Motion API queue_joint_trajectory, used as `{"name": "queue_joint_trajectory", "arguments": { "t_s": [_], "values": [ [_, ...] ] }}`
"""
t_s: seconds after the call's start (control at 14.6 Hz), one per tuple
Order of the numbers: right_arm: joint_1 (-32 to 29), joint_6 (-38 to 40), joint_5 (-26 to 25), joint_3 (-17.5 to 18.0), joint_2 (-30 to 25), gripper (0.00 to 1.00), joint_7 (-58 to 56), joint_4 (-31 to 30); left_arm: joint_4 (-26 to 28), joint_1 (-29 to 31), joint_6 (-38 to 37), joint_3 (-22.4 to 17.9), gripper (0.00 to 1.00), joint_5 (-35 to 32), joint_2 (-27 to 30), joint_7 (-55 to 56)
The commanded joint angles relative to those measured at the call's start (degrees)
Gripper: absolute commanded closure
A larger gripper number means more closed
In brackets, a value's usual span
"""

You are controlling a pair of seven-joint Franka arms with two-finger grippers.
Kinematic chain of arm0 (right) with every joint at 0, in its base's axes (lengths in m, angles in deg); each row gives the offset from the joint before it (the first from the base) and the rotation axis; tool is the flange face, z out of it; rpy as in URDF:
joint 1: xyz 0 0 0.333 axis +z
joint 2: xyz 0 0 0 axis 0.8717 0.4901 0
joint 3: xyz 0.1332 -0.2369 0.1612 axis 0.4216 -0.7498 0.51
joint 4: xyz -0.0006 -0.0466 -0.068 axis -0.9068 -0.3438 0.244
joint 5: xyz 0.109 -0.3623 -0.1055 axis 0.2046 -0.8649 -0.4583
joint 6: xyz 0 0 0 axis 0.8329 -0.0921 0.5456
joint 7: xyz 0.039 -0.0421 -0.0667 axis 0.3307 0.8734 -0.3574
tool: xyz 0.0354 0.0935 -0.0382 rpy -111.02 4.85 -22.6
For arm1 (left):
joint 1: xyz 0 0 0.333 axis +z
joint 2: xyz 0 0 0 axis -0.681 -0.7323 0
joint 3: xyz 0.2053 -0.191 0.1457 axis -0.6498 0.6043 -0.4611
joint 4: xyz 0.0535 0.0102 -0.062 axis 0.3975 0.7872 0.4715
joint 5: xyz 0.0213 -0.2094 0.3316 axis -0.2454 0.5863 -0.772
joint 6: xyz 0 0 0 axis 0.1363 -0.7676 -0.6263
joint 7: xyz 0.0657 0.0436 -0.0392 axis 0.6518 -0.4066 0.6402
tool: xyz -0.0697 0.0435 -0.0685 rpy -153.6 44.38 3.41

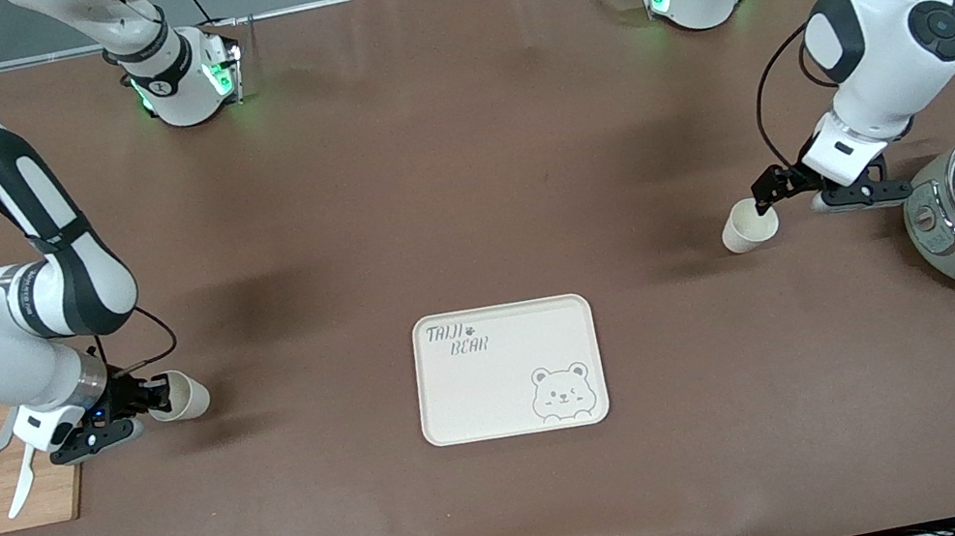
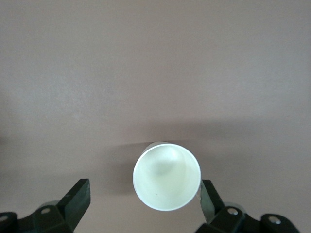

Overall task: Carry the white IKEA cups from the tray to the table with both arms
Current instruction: 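Lower the cup beside the pot and open the left gripper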

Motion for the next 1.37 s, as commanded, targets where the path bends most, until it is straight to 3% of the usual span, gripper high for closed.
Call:
{"name": "queue_joint_trajectory", "arguments": {
  "t_s": [0.0, 0.34, 0.68, 0.75, 0.82, 0.89, 1.09, 1.3],
  "values": [
    [-1.2, -1.6, 0.7, 0.9, 0.7, 1.00, -1.5, 0.0, -7.6, 1.0, -7.6, 0.2, 0.00, -5.5, 1.1, 1.0],
    [-1.1, -2.9, 0.7, 0.9, 2.0, 1.00, -1.5, 0.0, -31.5, 2.5, -30.4, 0.4, 0.00, -10.9, -3.8, 5.2],
    [-1.1, -2.8, 0.7, 0.9, 2.2, 0.97, -1.5, 0.2, -43.8, 0.6, -39.1, 1.8, 0.00, -10.9, -5.1, 8.9],
    [-1.1, -2.6, 0.7, 0.9, 2.2, 0.78, -1.5, 0.3, -45.2, -0.1, -41.1, 1.8, 0.00, -10.9, -5.1, 9.7],
    [-1.0, -2.5, 0.7, 0.9, 2.3, 0.31, -1.5, 0.4, -46.4, -0.3, -43.2, 1.8, 0.00, -11.0, -5.0, 9.8],
    [-1.1, -2.5, 0.7, 0.9, 2.4, 0.00, -1.5, 0.4, -47.3, -0.3, -44.9, 1.9, 0.00, -11.0, -4.8, 9.8],
    [-1.1, -2.1, 0.7, 0.9, 2.4, 0.00, -1.5, 0.5, -48.8, -1.5, -46.1, 1.6, 0.00, -10.4, -3.4, 10.8],
    [-1.0, -1.9, 0.7, 0.9, 2.3, 0.00, -1.0, 1.3, -50.5, -7.2, -49.5, -2.3, 0.00, -10.7, -2.9, 13.4]
  ]
}}
